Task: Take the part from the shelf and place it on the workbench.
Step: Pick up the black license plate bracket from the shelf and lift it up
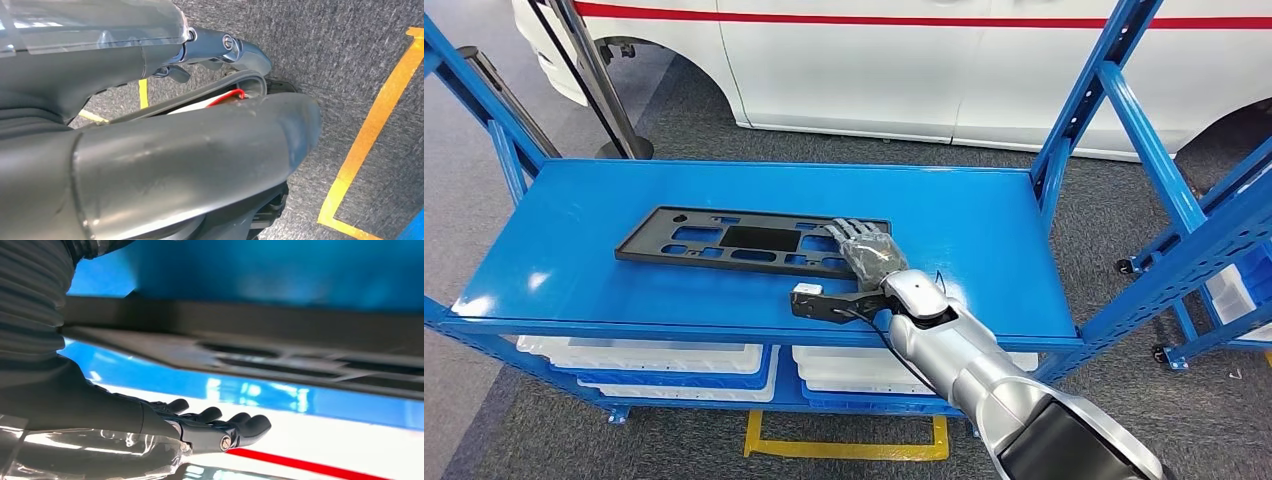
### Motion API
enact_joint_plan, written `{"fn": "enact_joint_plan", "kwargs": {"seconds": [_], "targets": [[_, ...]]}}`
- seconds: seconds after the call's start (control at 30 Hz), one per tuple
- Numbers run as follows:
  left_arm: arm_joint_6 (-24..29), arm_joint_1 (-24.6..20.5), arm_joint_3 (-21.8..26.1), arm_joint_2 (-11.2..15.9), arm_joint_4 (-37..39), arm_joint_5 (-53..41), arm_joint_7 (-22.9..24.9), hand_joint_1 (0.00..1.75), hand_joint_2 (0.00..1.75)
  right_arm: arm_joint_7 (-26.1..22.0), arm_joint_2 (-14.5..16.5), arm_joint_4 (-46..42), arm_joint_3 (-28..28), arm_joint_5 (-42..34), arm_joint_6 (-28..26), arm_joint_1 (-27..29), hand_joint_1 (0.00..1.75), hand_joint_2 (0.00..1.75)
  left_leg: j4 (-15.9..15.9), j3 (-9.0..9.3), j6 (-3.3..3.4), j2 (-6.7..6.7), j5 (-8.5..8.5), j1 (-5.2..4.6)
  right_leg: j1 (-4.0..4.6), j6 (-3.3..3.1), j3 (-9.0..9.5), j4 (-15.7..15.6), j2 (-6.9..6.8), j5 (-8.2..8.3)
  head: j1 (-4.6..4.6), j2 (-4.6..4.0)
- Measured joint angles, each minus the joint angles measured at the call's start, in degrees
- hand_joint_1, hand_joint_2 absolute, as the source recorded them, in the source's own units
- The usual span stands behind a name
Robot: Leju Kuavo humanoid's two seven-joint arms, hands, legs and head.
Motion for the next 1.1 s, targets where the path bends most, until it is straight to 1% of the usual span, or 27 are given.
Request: {"fn": "enact_joint_plan", "kwargs": {"seconds": [0.1,0.23,0.37,0.67,1.1], "targets": [[0.0,0.0,-0.1,0.0,0.0,0.0,-0.2,0.0,0.0,-0.8,0.4,-1.3,0.0,0.1,0.8,0.3,0.0,1.75,0.0,-0.01,0.0,0.0,0.0,0.0,0.0,0.0,-0.01,0.0,0.0,0.0,0.0,0.0],[0.0,0.0,-0.3,0.0,0.0,-0.4,-0.2,0.0,0.0,-2.1,0.7,-2.9,0.0,0.2,0.7,0.6,0.0,1.75,0.0,-0.01,0.0,0.0,0.0,-0.01,-0.01,0.0,0.01,0.0,0.0,0.0,0.0,0.0],[-0.2,-0.1,-0.8,0.0,0.0,-0.7,-0.4,0.0,0.0,-2.9,1.6,-4.6,0.1,0.4,0.7,1.2,0.0,1.75,0.0,-0.02,0.0,0.0,0.0,-0.01,-0.01,0.0,0.0,0.0,0.0,0.0,0.0,-0.01],[-0.5,-0.2,-1.1,0.0,0.0,-1.0,-0.6,0.0,0.0,-2.5,3.6,-6.3,0.9,0.3,1.9,2.1,0.0,1.75,0.0,-0.02,0.0,0.0,0.0,0.0,0.0,0.0,-0.01,0.0,0.0,0.0,0.0,0.0],[-0.5,-0.2,-1.2,0.0,0.0,-0.9,-0.2,0.0,0.0,-2.0,4.0,-5.8,1.9,-0.1,2.3,2.3,0.0,1.75,0.0,-0.02,0.0,0.0,0.0,-0.01,-0.02,0.0,0.0,0.0,-0.01,0.0,0.0,0.0]]}}
